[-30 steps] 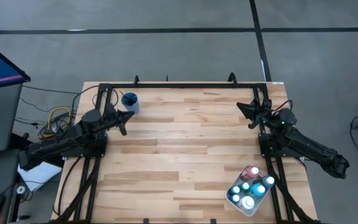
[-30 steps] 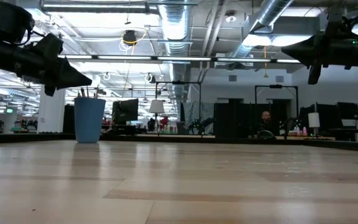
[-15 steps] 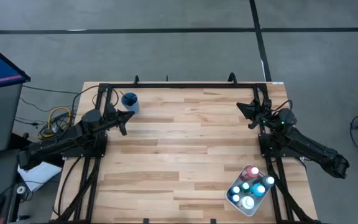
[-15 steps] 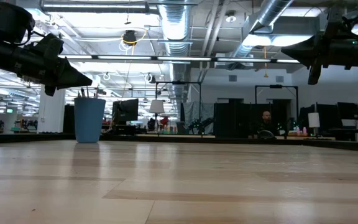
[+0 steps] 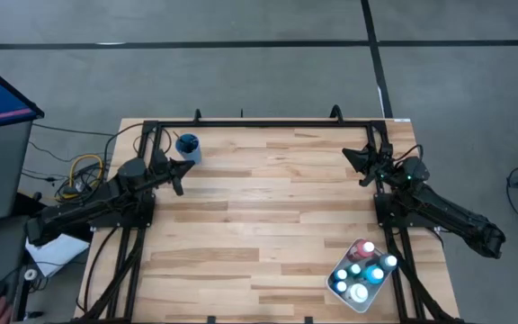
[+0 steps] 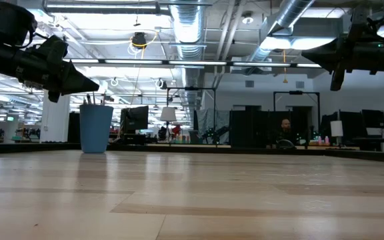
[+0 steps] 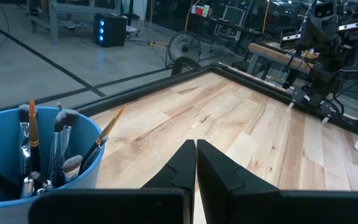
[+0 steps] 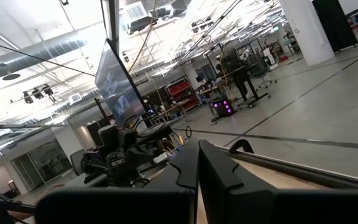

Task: Pick & Place Paint Supplies
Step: Return to Home Position

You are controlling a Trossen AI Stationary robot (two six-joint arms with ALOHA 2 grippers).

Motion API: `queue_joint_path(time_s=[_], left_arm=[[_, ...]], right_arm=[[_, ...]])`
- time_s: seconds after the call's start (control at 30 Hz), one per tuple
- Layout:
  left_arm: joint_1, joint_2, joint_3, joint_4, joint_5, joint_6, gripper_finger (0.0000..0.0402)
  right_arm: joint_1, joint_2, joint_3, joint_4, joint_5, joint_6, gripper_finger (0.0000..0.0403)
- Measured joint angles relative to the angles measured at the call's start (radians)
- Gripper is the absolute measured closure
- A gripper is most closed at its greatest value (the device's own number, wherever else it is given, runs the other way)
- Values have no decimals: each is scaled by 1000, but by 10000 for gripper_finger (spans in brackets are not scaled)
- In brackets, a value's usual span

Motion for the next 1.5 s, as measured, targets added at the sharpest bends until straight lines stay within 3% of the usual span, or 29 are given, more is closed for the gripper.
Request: queue_joint_path(time_s=[1.5], left_arm=[[0, 0, 1, 31, 0, 0, 394]], right_arm=[[0, 0, 0, 1, 0, 0, 403]])
